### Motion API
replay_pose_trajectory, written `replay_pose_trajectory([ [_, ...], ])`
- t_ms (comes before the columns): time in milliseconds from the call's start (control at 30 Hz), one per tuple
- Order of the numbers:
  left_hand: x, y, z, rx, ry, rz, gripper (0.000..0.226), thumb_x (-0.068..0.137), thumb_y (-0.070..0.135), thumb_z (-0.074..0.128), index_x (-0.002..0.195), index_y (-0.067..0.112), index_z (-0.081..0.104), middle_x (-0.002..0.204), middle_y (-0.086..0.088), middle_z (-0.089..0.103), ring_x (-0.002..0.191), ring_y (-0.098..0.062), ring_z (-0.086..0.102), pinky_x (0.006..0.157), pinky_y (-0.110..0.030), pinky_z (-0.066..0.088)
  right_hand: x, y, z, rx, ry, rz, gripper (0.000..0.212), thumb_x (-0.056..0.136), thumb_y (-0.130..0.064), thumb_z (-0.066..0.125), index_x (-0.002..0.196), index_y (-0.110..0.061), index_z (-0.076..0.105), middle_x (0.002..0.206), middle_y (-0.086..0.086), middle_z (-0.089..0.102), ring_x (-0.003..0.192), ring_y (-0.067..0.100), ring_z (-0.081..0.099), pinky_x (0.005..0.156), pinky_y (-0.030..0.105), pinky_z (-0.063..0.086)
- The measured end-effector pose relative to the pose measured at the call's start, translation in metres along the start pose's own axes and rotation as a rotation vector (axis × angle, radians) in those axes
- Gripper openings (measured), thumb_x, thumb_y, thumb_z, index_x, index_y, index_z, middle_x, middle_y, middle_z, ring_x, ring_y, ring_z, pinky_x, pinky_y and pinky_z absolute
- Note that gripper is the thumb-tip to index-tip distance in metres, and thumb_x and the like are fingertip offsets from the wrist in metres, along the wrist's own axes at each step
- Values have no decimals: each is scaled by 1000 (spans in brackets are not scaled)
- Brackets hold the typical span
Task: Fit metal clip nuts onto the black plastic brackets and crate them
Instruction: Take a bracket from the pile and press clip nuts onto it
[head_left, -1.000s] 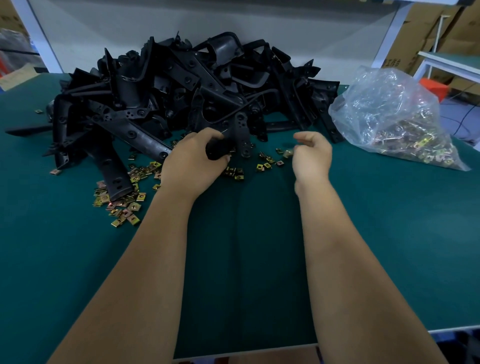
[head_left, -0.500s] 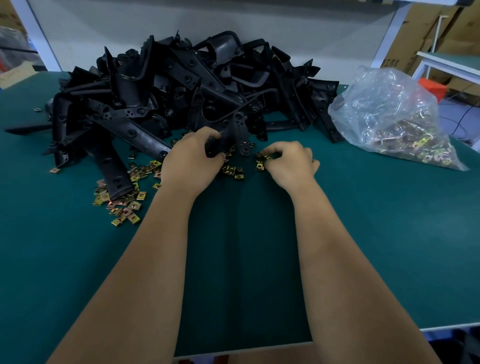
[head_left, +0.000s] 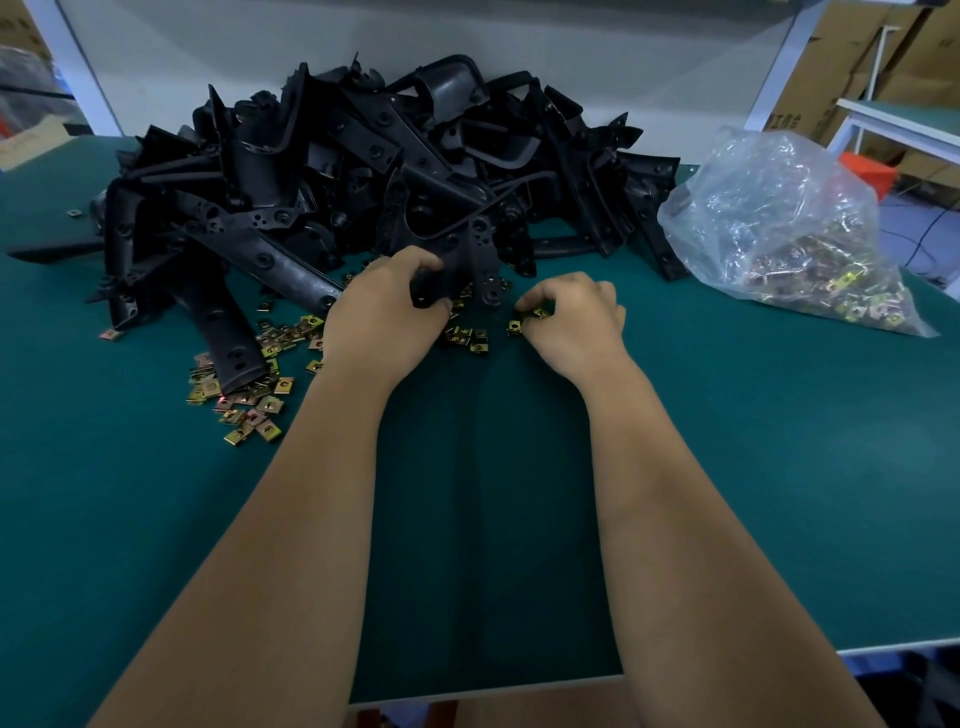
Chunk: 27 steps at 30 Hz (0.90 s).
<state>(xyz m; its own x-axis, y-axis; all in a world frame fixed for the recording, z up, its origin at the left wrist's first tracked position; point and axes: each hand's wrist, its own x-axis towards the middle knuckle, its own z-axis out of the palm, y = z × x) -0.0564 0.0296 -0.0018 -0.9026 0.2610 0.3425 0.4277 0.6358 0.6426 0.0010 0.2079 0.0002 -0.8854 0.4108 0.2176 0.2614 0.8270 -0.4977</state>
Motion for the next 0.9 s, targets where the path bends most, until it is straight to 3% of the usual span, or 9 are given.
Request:
replay_pose_trajectory([
  [133,-1,1,-1,-20,53,14,34,89,33,66,122,36,58,123,8,61,112,-14,57,77,-28,40,0,0,2,18,74,-50,14,87,-17,66,97,-25,70,119,-1,60,118,25,43,91,29,30],
  [233,-2,2,-1,-29,86,16,34,89,32,67,122,36,59,123,7,61,111,-13,56,76,-27,38,-1,-7,-2,441,118,-12,17,87,-7,68,81,-22,63,83,-8,64,83,5,59,79,25,44],
  [300,-2,2,-1,-33,92,19,34,89,32,67,122,35,59,123,7,61,110,-14,56,75,-27,39,-3,-13,-6,768,115,36,21,87,-2,68,87,-22,64,74,-10,64,71,-3,61,73,18,48],
  [367,-2,2,-1,-31,92,23,34,89,32,67,122,35,59,123,7,60,110,-14,56,75,-27,39,-3,-16,-6,959,85,70,20,88,-3,69,97,-21,67,82,-7,70,79,-2,65,77,14,51],
  [433,-1,2,-1,-28,94,23,34,89,32,67,122,36,59,123,8,60,109,-13,56,73,-26,38,-4,-18,-7,1067,67,92,17,88,-4,69,95,-19,71,85,-6,72,82,0,66,76,13,50],
  [600,-1,1,0,-15,108,35,33,88,32,67,120,37,59,121,10,60,109,-11,56,68,-22,35,-7,-20,-9,1263,19,79,14,92,-8,65,93,-22,71,85,-5,69,83,10,63,74,23,50],
  [700,-2,2,0,-14,119,51,32,88,31,67,119,36,59,119,9,61,107,-13,57,72,-26,38,-7,-21,-11,1356,21,82,14,94,-4,61,96,-16,69,82,0,69,76,11,65,70,22,51],
  [900,-4,5,1,-19,144,96,32,87,29,68,118,34,60,109,15,55,106,-11,55,75,-26,38,-7,-25,-10,1416,61,80,16,94,5,56,96,-5,69,90,6,70,81,11,67,79,21,54],
])
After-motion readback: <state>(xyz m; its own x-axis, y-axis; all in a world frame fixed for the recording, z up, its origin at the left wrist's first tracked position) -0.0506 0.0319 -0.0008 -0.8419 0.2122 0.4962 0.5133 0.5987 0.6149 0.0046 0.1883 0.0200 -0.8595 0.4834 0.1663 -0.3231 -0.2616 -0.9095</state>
